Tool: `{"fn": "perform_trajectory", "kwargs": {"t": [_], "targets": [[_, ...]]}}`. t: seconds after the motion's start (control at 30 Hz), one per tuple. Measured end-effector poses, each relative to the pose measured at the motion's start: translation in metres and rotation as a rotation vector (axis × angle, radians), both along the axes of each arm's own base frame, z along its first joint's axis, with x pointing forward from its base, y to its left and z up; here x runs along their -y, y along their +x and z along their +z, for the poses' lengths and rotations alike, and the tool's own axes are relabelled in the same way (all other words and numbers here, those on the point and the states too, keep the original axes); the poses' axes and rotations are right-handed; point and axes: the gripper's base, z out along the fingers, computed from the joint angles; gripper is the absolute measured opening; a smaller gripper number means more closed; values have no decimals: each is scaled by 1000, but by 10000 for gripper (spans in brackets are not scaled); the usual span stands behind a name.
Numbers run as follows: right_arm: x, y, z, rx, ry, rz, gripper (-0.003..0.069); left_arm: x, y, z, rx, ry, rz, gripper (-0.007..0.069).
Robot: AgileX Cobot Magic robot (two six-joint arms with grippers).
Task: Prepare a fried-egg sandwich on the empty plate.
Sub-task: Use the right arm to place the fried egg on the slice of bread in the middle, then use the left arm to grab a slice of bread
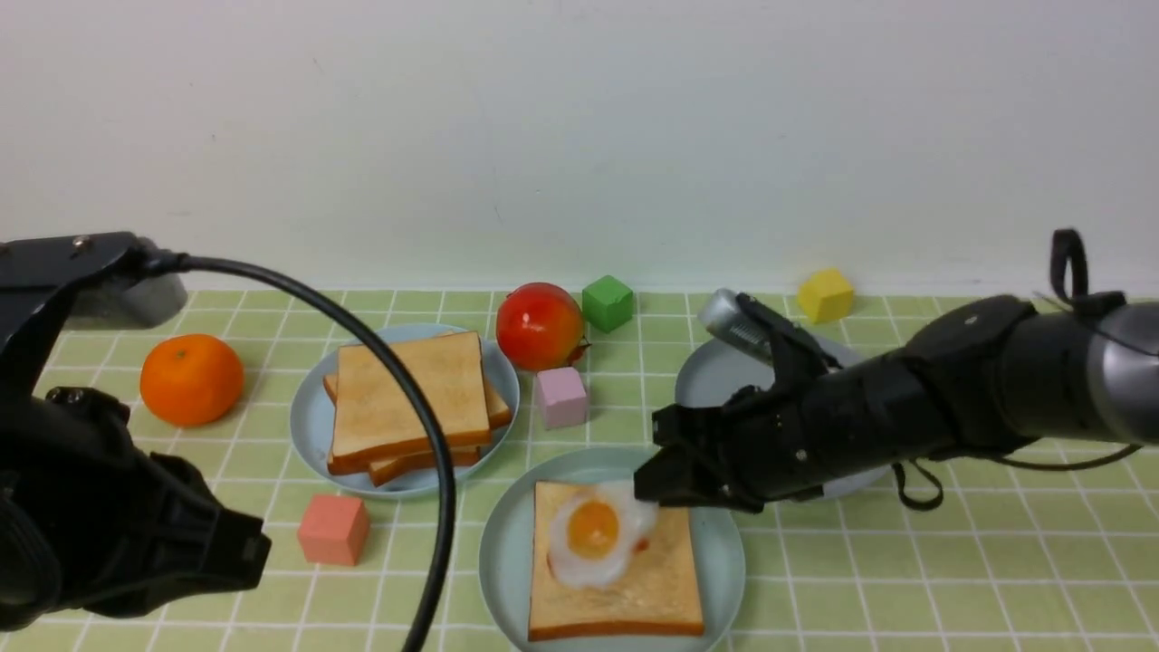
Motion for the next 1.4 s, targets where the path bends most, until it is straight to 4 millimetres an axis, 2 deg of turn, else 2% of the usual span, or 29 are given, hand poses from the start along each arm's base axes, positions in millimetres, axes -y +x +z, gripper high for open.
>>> {"fn": "perform_trajectory", "kwargs": {"t": [0.03, 0.07, 0.1, 0.17, 0.27, 0.3, 0.33, 0.43, 0.5, 0.57, 0.73, 0.83, 0.93, 1.0, 1.07, 1.1, 1.2, 1.27, 1.3, 1.4], "targets": [[0, -1, 2, 8, -5, 6, 255, 0, 0, 0, 1, 0, 0, -1], [2, -2, 9, 32, -9, 8, 295, 0, 1, 0, 8, -3, 2, 0], [6, -6, 27, 83, -21, 20, 386, 0, 3, 2, 35, -12, 11, 2], [14, -13, 53, 143, -28, 22, 478, 1, 6, 4, 77, -27, 25, 4], [28, -29, 96, 234, -52, 61, 575, 2, 14, 7, 138, -54, 54, 5], [28, -31, 98, 234, -61, 72, 580, 2, 14, 7, 141, -56, 57, 5], [33, -43, 120, 268, -89, 114, 606, 4, 22, 6, 153, -75, 87, 5], [38, -66, 153, 289, -137, 162, 612, 8, 38, -2, 144, -99, 138, 6], [37, -77, 162, 276, -167, 177, 600, 11, 48, -8, 123, -103, 159, 6], [25, -94, 170, 263, -242, 246, 561, 18, 69, -20, 58, -93, 184, 6], [-6, -123, 164, 275, -401, 382, 501, 24, 109, -32, -36, -69, 204, 6], [-19, -137, 162, 322, -505, 426, 489, 13, 137, -36, -101, -95, 255, 6], [-21, -142, 162, 369, -581, 422, 487, -1, 155, -45, -155, -132, 297, 7], [-22, -144, 164, 383, -599, 379, 486, -22, 172, -61, -204, -157, 358, 11], [-22, -143, 165, 380, -595, 363, 486, -28, 178, -70, -216, -152, 374, 15], [-22, -142, 165, 385, -590, 347, 484, -34, 187, -84, -228, -144, 405, 29], [-23, -141, 166, 398, -578, 342, 449, -38, 198, -99, -215, -131, 432, 64], [-25, -141, 167, 409, -566, 343, 397, -39, 203, -106, -205, -128, 447, 98], [-26, -141, 167, 415, -555, 343, 301, -39, 207, -111, -191, -127, 459, 132], [-27, -141, 168, 418, -533, 338, 90, -41, 213, -117, -171, -124, 477, 206]]}}
